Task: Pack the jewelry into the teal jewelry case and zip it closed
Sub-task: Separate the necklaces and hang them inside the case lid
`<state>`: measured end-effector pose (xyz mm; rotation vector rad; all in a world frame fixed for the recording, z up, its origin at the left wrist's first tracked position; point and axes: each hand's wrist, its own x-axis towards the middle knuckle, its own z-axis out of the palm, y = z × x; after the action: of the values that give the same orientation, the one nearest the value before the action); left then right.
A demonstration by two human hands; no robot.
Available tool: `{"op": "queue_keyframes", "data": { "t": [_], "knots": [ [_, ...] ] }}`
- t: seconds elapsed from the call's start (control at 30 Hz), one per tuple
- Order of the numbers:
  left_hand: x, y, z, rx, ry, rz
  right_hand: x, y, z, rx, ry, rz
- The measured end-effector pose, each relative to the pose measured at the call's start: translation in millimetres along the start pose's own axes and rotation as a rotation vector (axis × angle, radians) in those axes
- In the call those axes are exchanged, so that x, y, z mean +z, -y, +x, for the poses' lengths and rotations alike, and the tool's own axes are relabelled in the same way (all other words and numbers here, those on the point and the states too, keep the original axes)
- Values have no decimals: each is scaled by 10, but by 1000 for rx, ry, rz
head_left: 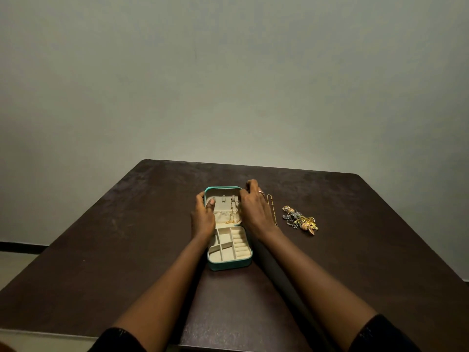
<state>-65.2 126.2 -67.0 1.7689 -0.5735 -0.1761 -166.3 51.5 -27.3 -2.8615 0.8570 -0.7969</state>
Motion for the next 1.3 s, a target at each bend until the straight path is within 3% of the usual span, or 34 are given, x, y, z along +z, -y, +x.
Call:
{"op": "queue_keyframes", "data": {
  "t": [0.1, 0.23, 0.5, 0.67, 0.93, 1.17, 1.3],
  "knots": [
    [0, 11, 1, -10, 1, -5, 6, -43, 39, 68, -32, 145],
    [-4, 6, -4, -21, 3, -5, -35, -57, 88, 150, 53, 319],
    [-9, 1, -9, -21, 7, -35, -26, -86, 31, 266, 31, 372],
    [1, 79, 63, -42, 44, -43, -14, -247, 22, 479, -30, 499],
    [-17, 170, 273, -68, 107, 98, 11, -539, -32, 645, 13, 601],
    [-80, -102, 178, 103, 45, 369, -51, -901, 34, 749, -102, 578],
    [25, -394, -68, 282, 185, 576, -98, -1030, 82, 758, -117, 567]
  ]
}}
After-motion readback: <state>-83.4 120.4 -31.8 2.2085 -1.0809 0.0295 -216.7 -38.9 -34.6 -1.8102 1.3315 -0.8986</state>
